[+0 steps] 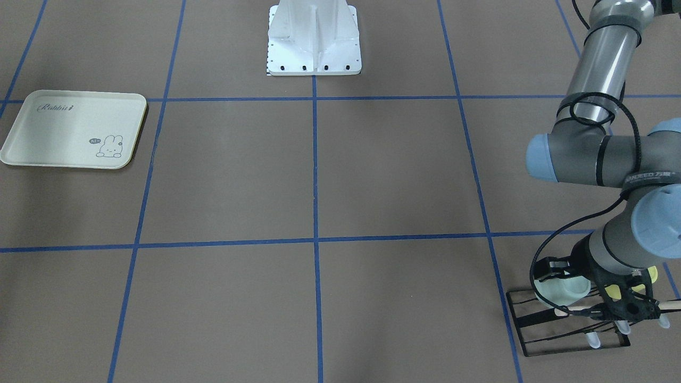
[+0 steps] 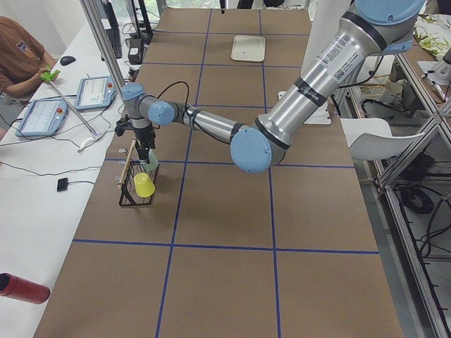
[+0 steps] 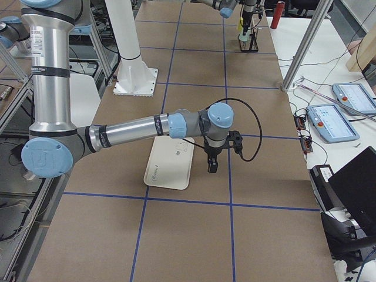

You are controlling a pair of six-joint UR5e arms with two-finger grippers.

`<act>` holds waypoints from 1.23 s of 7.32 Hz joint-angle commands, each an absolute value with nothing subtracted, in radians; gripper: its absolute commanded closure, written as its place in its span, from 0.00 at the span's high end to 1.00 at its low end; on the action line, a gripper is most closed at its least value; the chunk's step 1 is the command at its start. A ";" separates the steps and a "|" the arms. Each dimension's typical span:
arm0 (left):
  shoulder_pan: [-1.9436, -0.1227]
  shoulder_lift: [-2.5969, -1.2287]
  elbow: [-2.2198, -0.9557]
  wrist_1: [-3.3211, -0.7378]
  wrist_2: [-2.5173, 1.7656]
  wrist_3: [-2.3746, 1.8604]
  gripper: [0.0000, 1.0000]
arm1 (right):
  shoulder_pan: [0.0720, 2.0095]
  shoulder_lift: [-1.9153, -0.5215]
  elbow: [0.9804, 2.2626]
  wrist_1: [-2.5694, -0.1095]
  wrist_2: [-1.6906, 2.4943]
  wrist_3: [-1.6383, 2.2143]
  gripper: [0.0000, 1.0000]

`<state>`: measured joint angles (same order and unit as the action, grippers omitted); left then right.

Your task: Left arm grabs green cup and hands to right arm on tray

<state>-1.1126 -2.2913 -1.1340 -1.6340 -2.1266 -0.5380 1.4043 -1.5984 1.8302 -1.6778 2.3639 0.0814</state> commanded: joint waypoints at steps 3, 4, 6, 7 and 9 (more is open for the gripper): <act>-1.109 -2.312 -1.115 -1.635 -2.126 -0.535 0.94 | 1.402 -1.598 1.830 -1.678 2.362 0.083 1.00; -1.111 -2.316 -1.114 -1.637 -2.125 -0.535 0.93 | 1.402 -1.598 1.830 -1.678 2.364 0.084 1.00; -1.112 -2.316 -1.077 -1.696 -2.123 -0.526 0.91 | 1.402 -1.598 1.829 -1.678 2.362 0.084 1.00; -1.118 -2.316 -1.066 -1.703 -2.109 -0.502 0.91 | 1.401 -1.598 1.829 -1.678 2.362 0.084 1.00; -1.120 -2.318 -1.066 -1.704 -2.102 -0.500 0.84 | 1.399 -1.598 1.829 -1.677 2.362 0.084 1.00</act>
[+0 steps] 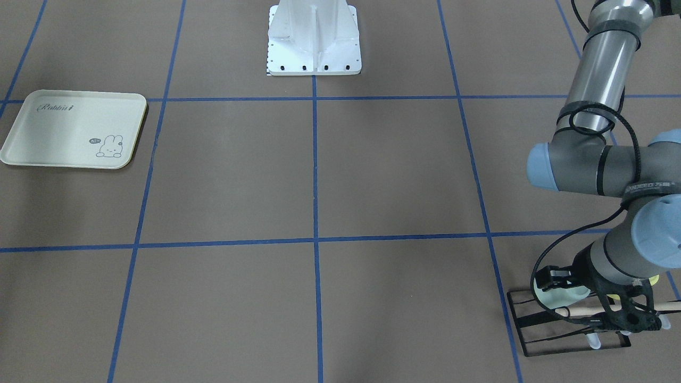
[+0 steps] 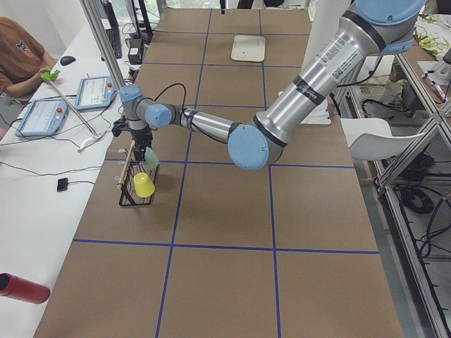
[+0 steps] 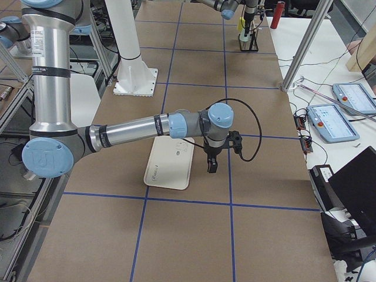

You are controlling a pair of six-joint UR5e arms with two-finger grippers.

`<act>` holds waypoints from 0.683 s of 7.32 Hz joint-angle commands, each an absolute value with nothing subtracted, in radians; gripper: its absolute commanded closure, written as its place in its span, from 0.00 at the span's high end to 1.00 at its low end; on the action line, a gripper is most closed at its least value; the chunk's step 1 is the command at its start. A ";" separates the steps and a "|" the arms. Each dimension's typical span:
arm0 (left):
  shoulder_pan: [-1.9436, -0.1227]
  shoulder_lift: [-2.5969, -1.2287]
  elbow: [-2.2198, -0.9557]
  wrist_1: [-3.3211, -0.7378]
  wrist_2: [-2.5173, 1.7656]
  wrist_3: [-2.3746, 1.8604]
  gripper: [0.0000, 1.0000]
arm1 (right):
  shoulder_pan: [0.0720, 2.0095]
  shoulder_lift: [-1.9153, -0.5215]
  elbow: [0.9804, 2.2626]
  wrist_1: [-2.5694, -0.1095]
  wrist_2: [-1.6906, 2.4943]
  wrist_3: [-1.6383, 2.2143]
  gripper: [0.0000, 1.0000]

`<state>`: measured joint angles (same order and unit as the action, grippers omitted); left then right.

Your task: Left arm grabs green cup and hands to right arm on tray

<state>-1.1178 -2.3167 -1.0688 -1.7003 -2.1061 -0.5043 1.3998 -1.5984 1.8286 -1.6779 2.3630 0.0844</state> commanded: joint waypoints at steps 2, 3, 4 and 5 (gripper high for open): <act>-1.126 -2.318 -1.077 -1.700 -2.103 -0.502 0.13 | 1.399 -1.598 1.830 -1.677 2.364 0.086 1.00; -1.140 -2.316 -1.106 -1.694 -2.111 -0.502 0.00 | 1.399 -1.598 1.832 -1.677 2.365 0.086 1.00; -1.163 -2.313 -1.158 -1.674 -2.124 -0.502 0.00 | 1.396 -1.598 1.832 -1.677 2.367 0.086 1.00; -1.170 -2.309 -1.216 -1.620 -2.149 -0.502 0.00 | 1.394 -1.598 1.832 -1.677 2.367 0.086 1.00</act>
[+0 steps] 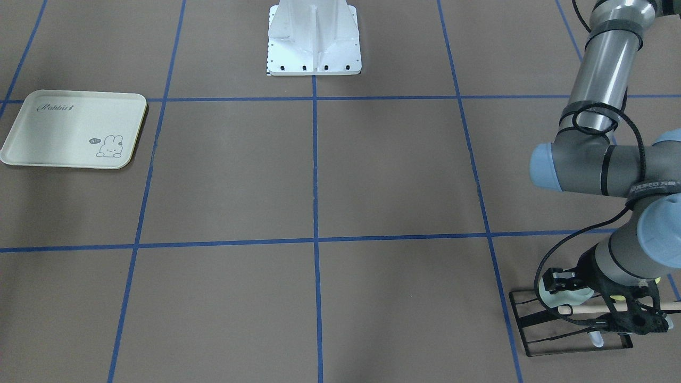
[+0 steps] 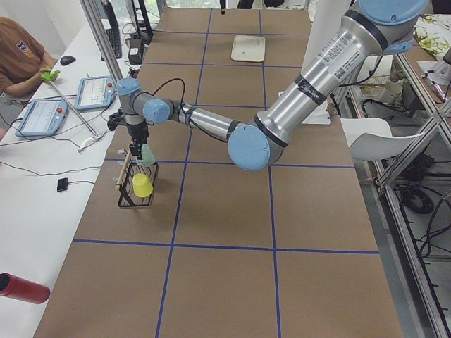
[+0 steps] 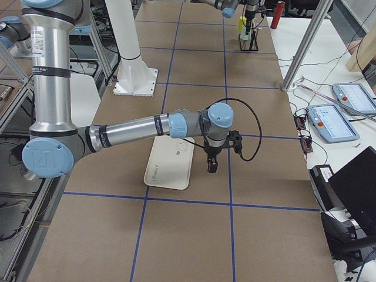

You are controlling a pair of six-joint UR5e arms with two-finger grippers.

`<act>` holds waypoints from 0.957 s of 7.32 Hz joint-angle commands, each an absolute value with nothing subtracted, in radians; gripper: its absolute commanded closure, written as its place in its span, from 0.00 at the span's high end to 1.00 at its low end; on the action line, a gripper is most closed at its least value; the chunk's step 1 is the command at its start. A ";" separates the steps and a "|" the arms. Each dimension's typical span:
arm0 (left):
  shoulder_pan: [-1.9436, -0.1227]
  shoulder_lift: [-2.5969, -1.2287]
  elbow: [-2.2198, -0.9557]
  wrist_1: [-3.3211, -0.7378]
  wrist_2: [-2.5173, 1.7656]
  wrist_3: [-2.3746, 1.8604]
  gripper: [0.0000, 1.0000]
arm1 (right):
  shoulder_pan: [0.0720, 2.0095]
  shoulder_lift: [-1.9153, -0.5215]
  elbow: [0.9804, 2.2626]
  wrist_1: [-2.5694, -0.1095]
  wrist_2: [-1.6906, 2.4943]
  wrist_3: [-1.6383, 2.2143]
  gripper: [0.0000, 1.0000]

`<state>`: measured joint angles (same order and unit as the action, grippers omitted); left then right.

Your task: Left arm grabs green cup and hands to right arm on tray

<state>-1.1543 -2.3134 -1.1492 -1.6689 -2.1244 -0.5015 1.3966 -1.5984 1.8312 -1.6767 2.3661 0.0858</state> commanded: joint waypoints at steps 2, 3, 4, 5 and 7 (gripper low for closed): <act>-1.193 -2.303 -1.380 -1.480 -2.151 -0.502 0.00 | 1.387 -1.597 1.832 -1.677 2.373 0.086 1.00; -1.200 -2.293 -1.502 -1.344 -2.149 -0.503 0.00 | 1.382 -1.595 1.835 -1.677 2.373 0.086 1.00; -1.198 -2.298 -1.620 -1.224 -2.151 -0.511 0.00 | 1.378 -1.588 1.835 -1.677 2.373 0.086 1.00; -1.193 -2.301 -1.693 -1.168 -2.173 -0.526 0.00 | 1.364 -1.565 1.835 -1.677 2.396 0.087 1.00; -1.157 -2.306 -1.776 -1.172 -2.407 -0.767 0.00 | 1.344 -1.507 1.836 -1.669 2.430 0.144 0.99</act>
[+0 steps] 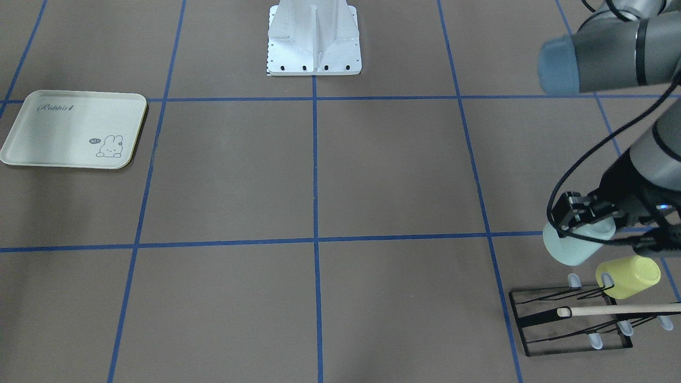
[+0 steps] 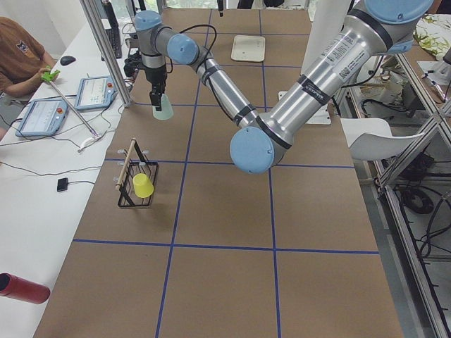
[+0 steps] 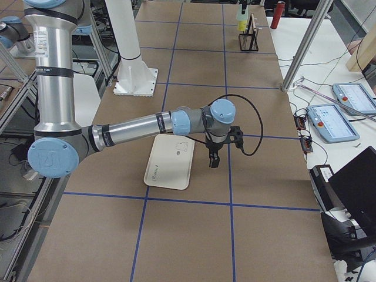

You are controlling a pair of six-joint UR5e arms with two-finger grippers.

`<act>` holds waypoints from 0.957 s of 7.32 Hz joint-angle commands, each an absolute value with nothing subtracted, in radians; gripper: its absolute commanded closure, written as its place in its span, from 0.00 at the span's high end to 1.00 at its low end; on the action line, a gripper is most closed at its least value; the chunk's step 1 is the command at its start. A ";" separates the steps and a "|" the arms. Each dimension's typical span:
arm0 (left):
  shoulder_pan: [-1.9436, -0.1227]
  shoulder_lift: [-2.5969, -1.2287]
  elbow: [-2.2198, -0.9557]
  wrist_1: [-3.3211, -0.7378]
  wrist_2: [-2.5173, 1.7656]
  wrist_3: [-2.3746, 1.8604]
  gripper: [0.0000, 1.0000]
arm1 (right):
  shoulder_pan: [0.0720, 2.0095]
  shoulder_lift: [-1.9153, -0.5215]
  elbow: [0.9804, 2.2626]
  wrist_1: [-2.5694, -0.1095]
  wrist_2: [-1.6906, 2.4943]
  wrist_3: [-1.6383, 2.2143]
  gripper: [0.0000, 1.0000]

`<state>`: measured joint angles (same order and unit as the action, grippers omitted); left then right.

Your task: Left arm grabs green cup and hands to right arm on tray

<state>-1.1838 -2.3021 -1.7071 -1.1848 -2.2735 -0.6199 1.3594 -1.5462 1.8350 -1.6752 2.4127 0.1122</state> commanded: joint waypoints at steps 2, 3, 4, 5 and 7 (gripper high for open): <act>-1.045 -2.306 -1.848 -1.323 -2.422 -1.104 0.00 | 1.294 -1.493 1.825 -1.416 2.428 0.353 0.99; -0.976 -2.303 -1.839 -1.497 -2.422 -1.290 0.00 | 1.254 -1.474 1.827 -1.288 2.428 0.549 0.99; -0.936 -2.299 -1.813 -1.681 -2.419 -1.463 0.00 | 1.208 -1.447 1.827 -1.159 2.431 0.766 0.99; -0.916 -2.299 -1.775 -1.870 -2.416 -1.626 0.00 | 1.154 -1.430 1.821 -0.999 2.430 0.993 0.99; -0.896 -2.298 -1.682 -2.226 -2.410 -1.876 0.00 | 1.074 -1.424 1.822 -0.719 2.430 1.301 0.99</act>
